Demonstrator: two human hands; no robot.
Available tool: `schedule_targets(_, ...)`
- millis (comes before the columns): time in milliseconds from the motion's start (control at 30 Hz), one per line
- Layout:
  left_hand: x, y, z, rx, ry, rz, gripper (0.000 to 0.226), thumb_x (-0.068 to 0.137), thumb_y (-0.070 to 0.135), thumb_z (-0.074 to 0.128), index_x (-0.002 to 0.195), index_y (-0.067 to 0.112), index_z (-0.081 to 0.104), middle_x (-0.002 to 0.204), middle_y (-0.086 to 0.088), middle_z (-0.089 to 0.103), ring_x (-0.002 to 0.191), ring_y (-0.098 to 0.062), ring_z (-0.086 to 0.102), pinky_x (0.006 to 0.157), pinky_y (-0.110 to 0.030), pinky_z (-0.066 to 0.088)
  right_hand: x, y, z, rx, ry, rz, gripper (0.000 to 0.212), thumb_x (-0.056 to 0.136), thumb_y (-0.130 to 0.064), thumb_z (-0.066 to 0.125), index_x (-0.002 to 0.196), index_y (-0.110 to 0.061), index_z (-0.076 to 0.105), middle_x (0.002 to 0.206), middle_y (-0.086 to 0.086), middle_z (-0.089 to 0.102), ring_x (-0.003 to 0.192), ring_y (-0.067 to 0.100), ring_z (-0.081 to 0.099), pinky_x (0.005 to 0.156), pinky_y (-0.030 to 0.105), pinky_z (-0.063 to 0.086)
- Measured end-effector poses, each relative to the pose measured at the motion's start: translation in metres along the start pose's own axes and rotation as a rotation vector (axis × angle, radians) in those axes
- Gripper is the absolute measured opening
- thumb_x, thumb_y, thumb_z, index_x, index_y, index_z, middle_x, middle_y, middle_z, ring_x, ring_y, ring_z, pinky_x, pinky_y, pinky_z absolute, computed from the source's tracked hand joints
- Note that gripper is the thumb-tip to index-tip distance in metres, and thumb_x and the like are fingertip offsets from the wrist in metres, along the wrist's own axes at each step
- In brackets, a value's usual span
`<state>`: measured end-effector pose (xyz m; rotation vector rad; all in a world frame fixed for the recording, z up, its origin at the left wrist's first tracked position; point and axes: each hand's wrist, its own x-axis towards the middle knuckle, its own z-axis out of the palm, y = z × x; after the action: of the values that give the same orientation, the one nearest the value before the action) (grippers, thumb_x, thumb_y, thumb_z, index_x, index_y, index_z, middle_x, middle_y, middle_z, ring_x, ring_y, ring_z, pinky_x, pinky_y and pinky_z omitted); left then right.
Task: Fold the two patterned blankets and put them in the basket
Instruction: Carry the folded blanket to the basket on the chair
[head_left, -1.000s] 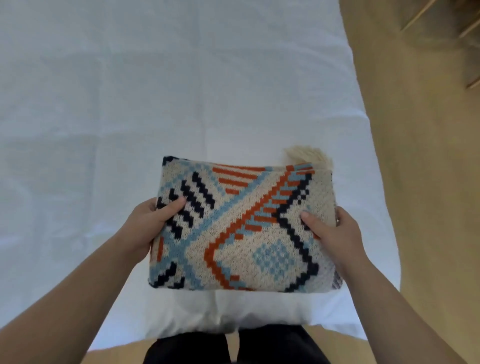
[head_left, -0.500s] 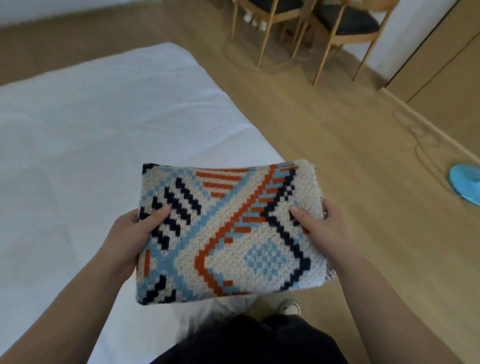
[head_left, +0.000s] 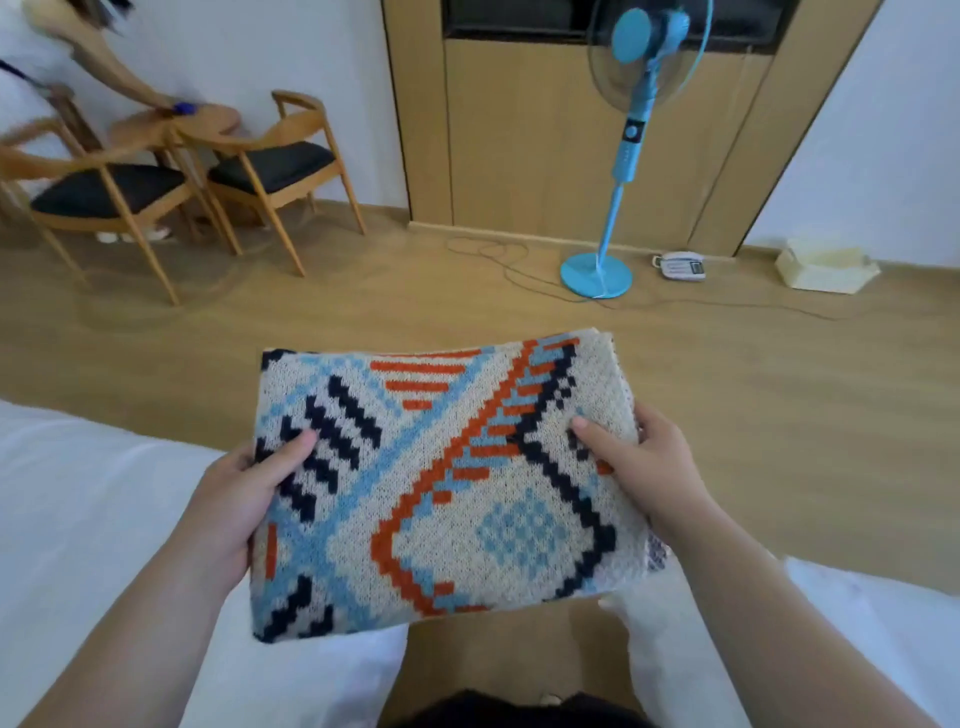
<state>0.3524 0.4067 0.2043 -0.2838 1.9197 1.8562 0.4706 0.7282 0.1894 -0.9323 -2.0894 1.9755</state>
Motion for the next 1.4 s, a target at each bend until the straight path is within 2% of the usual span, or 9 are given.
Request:
schedule_targets(333, 0.107, 0.040, 0.213, 0.095, -0.355, -0.079, 0.041, 0.082, 0.030, 0.071, 0.117, 0.013, 0.058, 0.098, -0.016, 0.076, 0.085, -0.036, 0.075, 0.075, -0.047, 0.055, 0.058, -0.002, -0.169, 0.237, 0.302, 0.052, 0.040, 0.075, -0.029, 0.082, 0.108, -0.026, 0.059, 0.092, 0.006, 0.077, 0.079, 0.031, 0.075, 0.063, 0.047, 0.061)
schedule_targets(533, 0.213, 0.078, 0.299, 0.100, -0.556, -0.098, 0.079, 0.059, 0.038, 0.092, 0.126, 0.013, 0.058, 0.108, -0.021, 0.073, 0.095, -0.043, 0.072, 0.083, -0.059, 0.055, 0.132, -0.010, -0.203, 0.325, 0.399, 0.062, 0.051, 0.076, -0.022, 0.079, 0.120, -0.020, 0.054, 0.096, 0.010, 0.076, 0.085, 0.036, 0.074, 0.064, 0.047, 0.061)
schedule_targets(567, 0.229, 0.087, 0.313, 0.104, -0.592, -0.109, 0.075, 0.065, 0.037, 0.091, 0.128, 0.013, 0.058, 0.110, -0.021, 0.073, 0.097, -0.043, 0.071, 0.085, -0.060, 0.054, 0.142, -0.014, -0.208, 0.337, 0.413, 0.066, 0.053, 0.075, -0.021, 0.080, 0.122, -0.021, 0.054, 0.097, 0.010, 0.075, 0.086, 0.036, 0.074, 0.065, 0.047, 0.061)
schedule_targets(633, 0.265, 0.109, 0.348, 0.134, -0.670, -0.123, 0.057, 0.077, 0.029, 0.079, 0.128, 0.014, 0.057, 0.111, -0.020, 0.073, 0.098, -0.043, 0.071, 0.088, -0.060, 0.053, 0.166, -0.024, -0.221, 0.358, 0.453, 0.082, 0.061, 0.069, -0.023, 0.085, 0.122, -0.022, 0.054, 0.096, 0.011, 0.075, 0.086, 0.038, 0.073, 0.065, 0.048, 0.060)
schedule_targets(800, 0.323, 0.163, 0.459, 0.208, -0.845, -0.117, 0.042, 0.078, 0.023, 0.068, 0.120, 0.018, 0.062, 0.104, -0.017, 0.075, 0.088, -0.038, 0.074, 0.078, -0.050, 0.055, 0.199, -0.051, -0.261, 0.443, 0.595, 0.082, 0.098, 0.029, -0.041, 0.098, 0.117, -0.030, 0.057, 0.097, 0.016, 0.074, 0.085, 0.042, 0.072, 0.063, 0.049, 0.059)
schedule_targets(967, 0.346, 0.174, 0.597, 0.296, -1.029, -0.128, 0.049, 0.080, 0.022, 0.067, 0.128, 0.015, 0.060, 0.108, -0.015, 0.075, 0.093, -0.036, 0.074, 0.071, -0.044, 0.059, 0.215, -0.039, -0.316, 0.575, 0.868, 0.056, 0.060, 0.066, -0.021, 0.085, 0.119, -0.025, 0.058, 0.104, 0.020, 0.072, 0.086, 0.040, 0.072, 0.065, 0.047, 0.060)
schedule_targets(1033, 0.346, 0.171, 0.656, 0.340, -1.083, -0.112, 0.043, 0.080, 0.019, 0.068, 0.122, 0.014, 0.061, 0.102, -0.014, 0.076, 0.088, -0.034, 0.075, 0.073, -0.044, 0.057, 0.223, -0.030, -0.345, 0.598, 0.965, 0.033, 0.064, 0.060, -0.026, 0.090, 0.117, -0.022, 0.059, 0.104, 0.020, 0.072, 0.084, 0.039, 0.072, 0.063, 0.044, 0.060)
schedule_targets(1167, 0.340, 0.165, 0.773, 0.453, -1.155, -0.124, 0.043, 0.075, 0.019, 0.069, 0.116, 0.007, 0.061, 0.096, -0.017, 0.076, 0.080, -0.033, 0.075, 0.063, -0.042, 0.060, 0.243, -0.015, -0.416, 0.583, 1.114, 0.040, 0.097, 0.028, -0.046, 0.098, 0.114, -0.021, 0.060, 0.099, 0.016, 0.074, 0.084, 0.040, 0.073, 0.064, 0.046, 0.060)
schedule_targets(1400, 0.336, 0.165, 0.959, 0.505, -1.239, -0.135, 0.022, 0.092, 0.010, 0.064, 0.112, 0.015, 0.058, 0.090, -0.016, 0.077, 0.077, -0.035, 0.075, 0.055, -0.041, 0.060, 0.285, -0.023, -0.555, 0.582, 1.202, 0.052, 0.065, 0.055, -0.017, 0.092, 0.110, -0.021, 0.058, 0.102, 0.016, 0.072, 0.081, 0.033, 0.074, 0.060, 0.039, 0.060)
